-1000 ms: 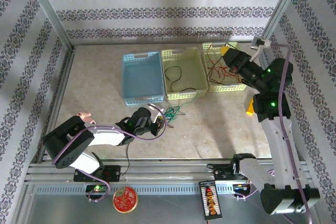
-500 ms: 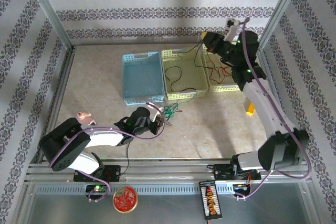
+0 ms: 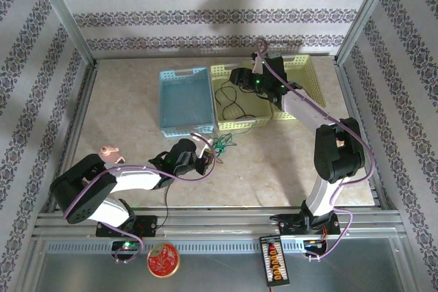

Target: Untangle the cables

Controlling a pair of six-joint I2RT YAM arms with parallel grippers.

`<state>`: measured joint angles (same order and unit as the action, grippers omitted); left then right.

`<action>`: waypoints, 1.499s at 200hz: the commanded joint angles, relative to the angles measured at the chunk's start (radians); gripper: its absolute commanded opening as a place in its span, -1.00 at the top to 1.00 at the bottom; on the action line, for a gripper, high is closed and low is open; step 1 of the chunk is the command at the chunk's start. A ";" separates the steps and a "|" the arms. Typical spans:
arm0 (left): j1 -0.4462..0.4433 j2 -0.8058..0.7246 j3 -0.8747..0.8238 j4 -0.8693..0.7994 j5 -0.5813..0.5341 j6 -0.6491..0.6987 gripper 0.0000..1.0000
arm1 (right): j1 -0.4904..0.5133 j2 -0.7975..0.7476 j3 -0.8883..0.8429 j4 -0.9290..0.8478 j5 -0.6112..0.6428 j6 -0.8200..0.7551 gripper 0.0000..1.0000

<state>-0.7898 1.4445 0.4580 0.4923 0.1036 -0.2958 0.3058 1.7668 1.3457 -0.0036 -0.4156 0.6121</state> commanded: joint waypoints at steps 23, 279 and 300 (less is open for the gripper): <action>0.015 -0.017 0.027 -0.034 0.009 0.001 1.00 | 0.018 -0.213 -0.106 -0.046 0.116 -0.095 -0.17; 0.015 -0.021 0.016 0.006 0.035 0.008 1.00 | 0.191 -0.249 -0.431 -0.131 -0.074 -0.065 -0.06; 0.015 -0.018 0.013 0.012 0.032 0.007 1.00 | 0.191 -0.231 -0.440 -0.121 -0.098 -0.052 0.08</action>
<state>-0.7895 1.4464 0.4736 0.4816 0.1272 -0.2947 0.5011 1.5139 0.8928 -0.1600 -0.4725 0.5320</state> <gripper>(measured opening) 0.052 0.499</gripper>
